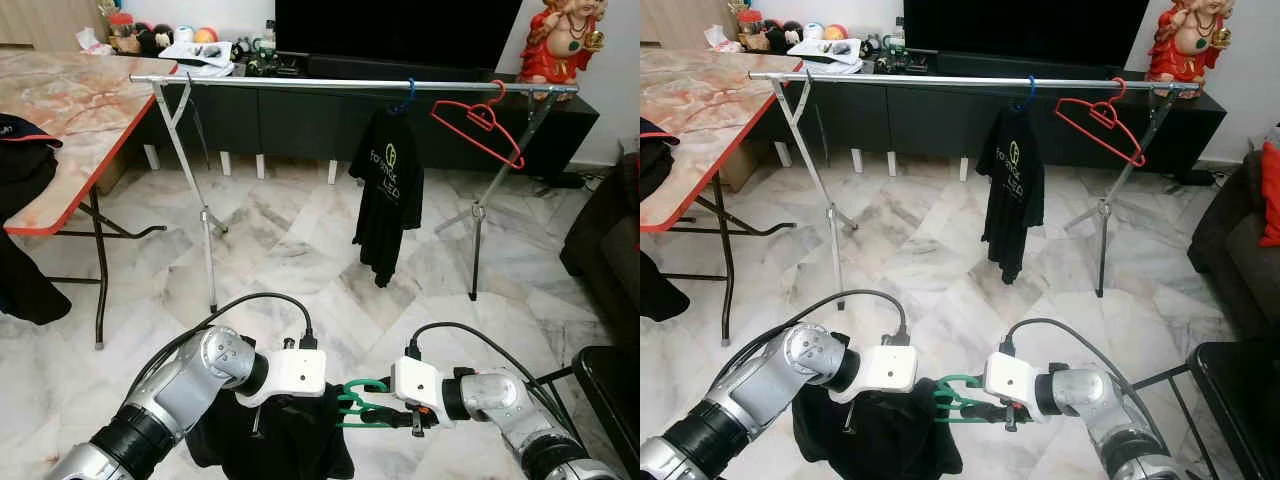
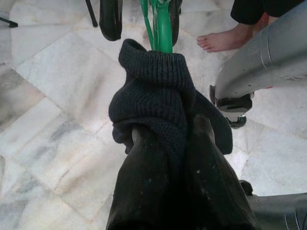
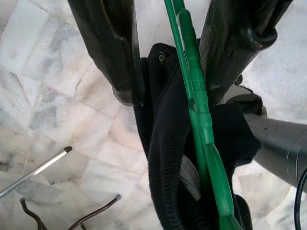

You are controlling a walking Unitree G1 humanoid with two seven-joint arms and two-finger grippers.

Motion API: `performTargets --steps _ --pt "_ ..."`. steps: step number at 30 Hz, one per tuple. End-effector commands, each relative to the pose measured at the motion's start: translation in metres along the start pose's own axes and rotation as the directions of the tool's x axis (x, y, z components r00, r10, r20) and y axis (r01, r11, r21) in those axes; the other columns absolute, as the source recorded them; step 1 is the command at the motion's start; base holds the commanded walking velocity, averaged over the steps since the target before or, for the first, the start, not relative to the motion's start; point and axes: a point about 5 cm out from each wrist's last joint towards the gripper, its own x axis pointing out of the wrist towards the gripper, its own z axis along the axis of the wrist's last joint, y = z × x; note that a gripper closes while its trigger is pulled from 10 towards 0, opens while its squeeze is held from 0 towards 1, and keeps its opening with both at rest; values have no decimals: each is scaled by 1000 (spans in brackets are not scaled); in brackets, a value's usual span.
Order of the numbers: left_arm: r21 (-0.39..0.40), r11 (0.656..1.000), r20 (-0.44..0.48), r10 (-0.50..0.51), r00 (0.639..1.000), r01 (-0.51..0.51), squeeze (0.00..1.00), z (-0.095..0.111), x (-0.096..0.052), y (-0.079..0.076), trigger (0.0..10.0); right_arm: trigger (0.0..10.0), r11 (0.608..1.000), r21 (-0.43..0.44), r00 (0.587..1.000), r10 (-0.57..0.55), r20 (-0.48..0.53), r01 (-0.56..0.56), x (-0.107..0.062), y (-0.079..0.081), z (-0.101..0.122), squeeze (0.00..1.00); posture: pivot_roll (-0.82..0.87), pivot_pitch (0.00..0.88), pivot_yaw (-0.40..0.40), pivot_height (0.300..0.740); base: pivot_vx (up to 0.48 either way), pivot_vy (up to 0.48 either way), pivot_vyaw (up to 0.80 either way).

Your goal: Hang hanger

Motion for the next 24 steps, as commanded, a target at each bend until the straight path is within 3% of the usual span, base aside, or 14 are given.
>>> performTargets --steps 1,10,12,14,19,24 --pt "10 1000 29 -12 1000 11 0 6 -2 3 10000 10000 999 25 998 -35 45 34 -5 -3 2 0 -5 90 -63 740 0 0 0" --pt "6 999 50 -36 998 36 0 8 -2 0 10000 10000 995 72 995 70 76 -75 -5 7 -1 0 -7 89 -62 740 0 0 0" --pt "12 999 54 -51 997 50 0 8 -1 -2 10000 10000 985 64 987 158 35 -160 -7 16 -8 0 -7 87 -62 740 0 0 0" --pt "13 998 54 -55 997 54 0 9 -1 -3 10000 10000 983 50 984 178 16 -178 -7 18 -10 0 -6 86 -61 740 0 0 0" --pt "16 998 55 -60 997 59 0 9 -1 -3 10000 10000 981 26 982 190 -3 -190 -9 17 -9 0 -3 84 -62 740 0 0 0" --pt "15 998 72 -58 996 58 0 11 -1 -2 10000 10000 997 26 996 71 46 -72 -7 7 -2 0 -3 81 -61 740 0 0 0"
